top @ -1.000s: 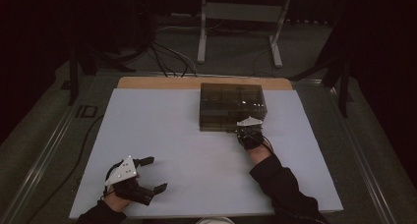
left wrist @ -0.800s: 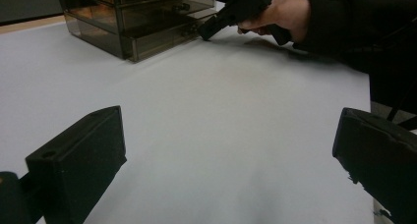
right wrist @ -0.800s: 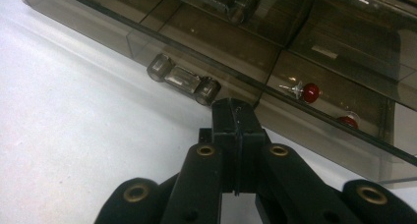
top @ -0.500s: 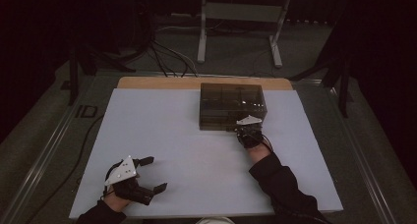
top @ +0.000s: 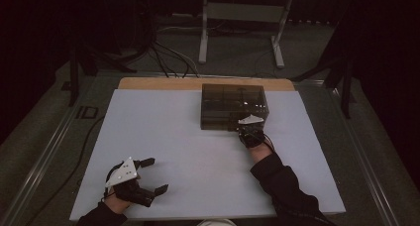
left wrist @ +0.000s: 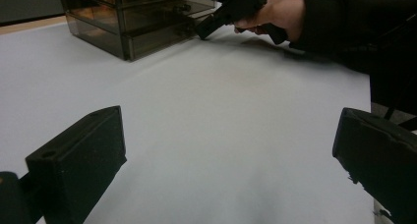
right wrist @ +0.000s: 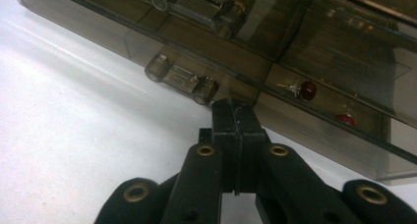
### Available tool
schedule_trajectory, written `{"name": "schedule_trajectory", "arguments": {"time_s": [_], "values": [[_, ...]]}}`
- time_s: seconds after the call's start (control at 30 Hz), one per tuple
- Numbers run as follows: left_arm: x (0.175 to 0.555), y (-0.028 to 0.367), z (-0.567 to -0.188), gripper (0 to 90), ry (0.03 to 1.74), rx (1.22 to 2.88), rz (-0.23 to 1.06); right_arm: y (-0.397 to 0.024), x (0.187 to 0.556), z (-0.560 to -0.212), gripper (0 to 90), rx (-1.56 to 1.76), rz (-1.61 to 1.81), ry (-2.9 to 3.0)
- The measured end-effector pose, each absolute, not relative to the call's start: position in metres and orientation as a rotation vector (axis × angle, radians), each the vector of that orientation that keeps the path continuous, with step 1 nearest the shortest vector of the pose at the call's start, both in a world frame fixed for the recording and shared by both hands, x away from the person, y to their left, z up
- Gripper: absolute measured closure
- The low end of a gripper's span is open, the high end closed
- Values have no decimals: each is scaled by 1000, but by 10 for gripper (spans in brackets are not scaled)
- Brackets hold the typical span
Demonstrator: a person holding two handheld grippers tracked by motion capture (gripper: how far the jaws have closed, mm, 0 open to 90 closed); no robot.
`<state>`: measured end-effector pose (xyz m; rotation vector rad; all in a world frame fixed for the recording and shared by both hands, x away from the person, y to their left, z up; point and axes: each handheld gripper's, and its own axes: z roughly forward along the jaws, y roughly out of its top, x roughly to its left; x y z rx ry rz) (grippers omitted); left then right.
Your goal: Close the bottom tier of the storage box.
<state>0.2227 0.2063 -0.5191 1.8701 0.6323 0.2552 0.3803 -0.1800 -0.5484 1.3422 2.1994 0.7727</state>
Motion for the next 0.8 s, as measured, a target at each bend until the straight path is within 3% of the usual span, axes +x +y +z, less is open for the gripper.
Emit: {"name": "schedule_trajectory", "arguments": {"time_s": [0.8], "values": [[223,207,-519,7,633,1872,256,-178,391,-549,898,1349,765,2191]]}}
